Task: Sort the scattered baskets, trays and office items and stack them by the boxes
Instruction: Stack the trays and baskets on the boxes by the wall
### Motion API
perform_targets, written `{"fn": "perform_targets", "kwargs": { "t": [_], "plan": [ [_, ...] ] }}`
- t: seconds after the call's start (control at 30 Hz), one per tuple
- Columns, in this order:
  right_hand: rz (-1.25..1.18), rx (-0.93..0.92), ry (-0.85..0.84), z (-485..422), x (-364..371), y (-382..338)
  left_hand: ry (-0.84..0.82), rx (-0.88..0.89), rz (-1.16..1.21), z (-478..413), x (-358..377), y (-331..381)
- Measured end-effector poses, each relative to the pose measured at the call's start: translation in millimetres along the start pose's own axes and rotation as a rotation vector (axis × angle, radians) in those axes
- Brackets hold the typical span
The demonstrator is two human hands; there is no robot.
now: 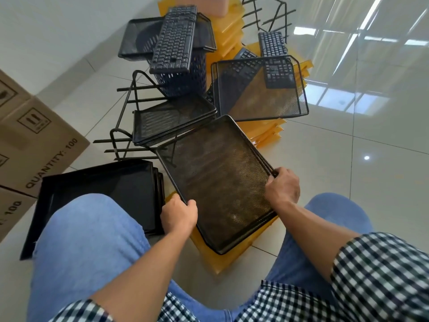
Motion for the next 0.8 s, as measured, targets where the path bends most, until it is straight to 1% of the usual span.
{"fn": "perform_targets", "kwargs": {
  "t": [0.17, 0.3, 0.37, 0.47, 0.53, 0.63, 0.8],
  "plan": [
    [0.033, 0.008, -0.044, 4.1, 5.2, -0.6, 0.113, -0.013, 0.035, 1.3, -10.1, -0.8],
    [0.030, 0.057, -0.020, 6.4, 5.7, 0.7, 0.171, 0.025, 0.054, 1.8, -12.8, -0.7],
    [0.019, 0.068, 0.004, 4.8, 4.1, 2.3, 0.119, 0.004, 0.074, 0.3, -10.5, 0.8],
    [-0.002, 0.073, 0.010, 2.1, 3.1, 7.9, -0.033, -0.042, 0.105, -4.5, -4.0, 7.3],
    [0.014, 0.091, 0.004, 0.1, 3.6, 13.1, -0.099, -0.067, 0.086, -5.2, -0.9, 12.1],
    [0.043, 0.089, -0.012, 0.1, 6.1, 17.7, -0.102, -0.083, 0.035, -2.4, 0.7, 14.1],
    [0.042, 0.117, 0.011, 1.0, 6.8, 20.9, -0.039, -0.037, 0.029, 0.4, 2.1, 16.8]
  ]
}}
Point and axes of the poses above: each hand's wrist, its own z-axis away from the middle knuckle, its own x-axis out of the palm, y = z × x, the point moved 1 cm from there along -z, towards the middle knuckle, and after that the axes turned 13 degrees about -z, right-handed, at the moved point
